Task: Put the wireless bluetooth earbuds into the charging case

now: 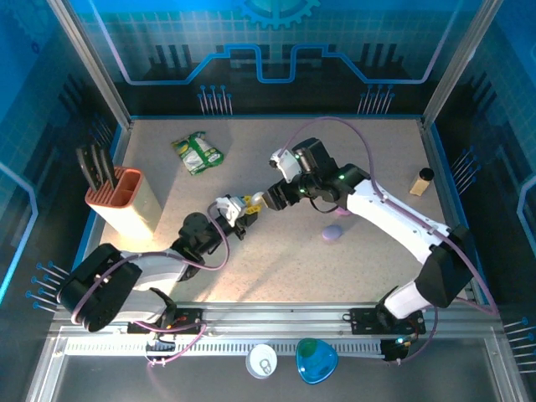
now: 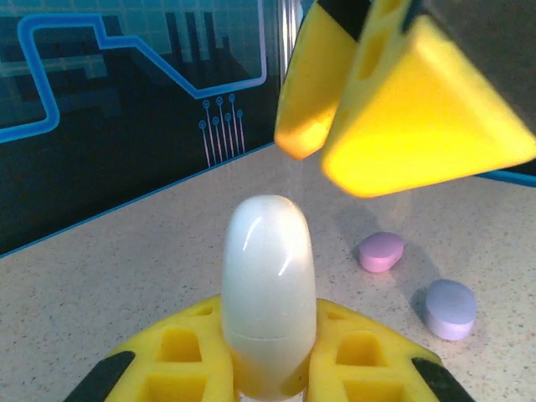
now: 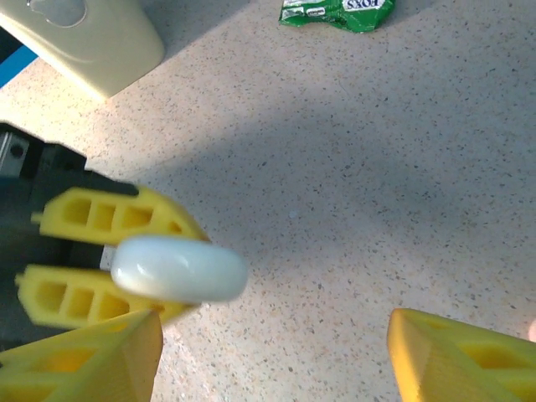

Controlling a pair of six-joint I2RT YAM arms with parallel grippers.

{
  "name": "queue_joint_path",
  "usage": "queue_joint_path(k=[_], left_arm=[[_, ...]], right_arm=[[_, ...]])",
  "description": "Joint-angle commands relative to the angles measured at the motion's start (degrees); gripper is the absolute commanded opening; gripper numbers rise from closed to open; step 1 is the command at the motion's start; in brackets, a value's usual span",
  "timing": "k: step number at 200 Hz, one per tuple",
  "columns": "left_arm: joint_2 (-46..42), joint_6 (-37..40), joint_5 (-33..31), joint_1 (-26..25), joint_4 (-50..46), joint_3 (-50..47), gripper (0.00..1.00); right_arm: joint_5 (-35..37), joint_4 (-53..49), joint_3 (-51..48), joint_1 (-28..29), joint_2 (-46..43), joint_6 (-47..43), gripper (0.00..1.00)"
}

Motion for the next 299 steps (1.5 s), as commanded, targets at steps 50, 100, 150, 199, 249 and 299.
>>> queue_joint_path(k=[50,100,150,199,249,299], left_arm=[[-6.76,-2.38,26.78,2.95,-12.16,3.4,0.09],[-11.94,-0.54,35.96,2.92,-20.63,5.57,0.08],[-13.1,-2.41,38.15,2.88,-20.99,6.2,0.09],[-13.12,-3.1,37.36,2.88,-20.93,6.29,0.09],[-12.99,-2.64,34.76,2.87,-20.86,5.55,0.29],[-13.49,3.47,23.19,2.95,-22.84,3.36,0.96]], right_arm=[[-11.33,11.3,-14.35,0.17,-15.79,-18.17,0.73],[-19.42,9.85,-17.36,0.44,-18.77,-28.39,0.64],[-22.93,7.99,-15.34,1.94,-15.24,-29.77,0.49],[-22.51,5.67,-13.4,2.72,-12.17,-30.8,0.38],[-19.93,7.95,-14.74,2.46,-13.19,-29.63,0.17],[-13.99,17.59,-20.32,-3.51,-14.18,-14.66,0.07]])
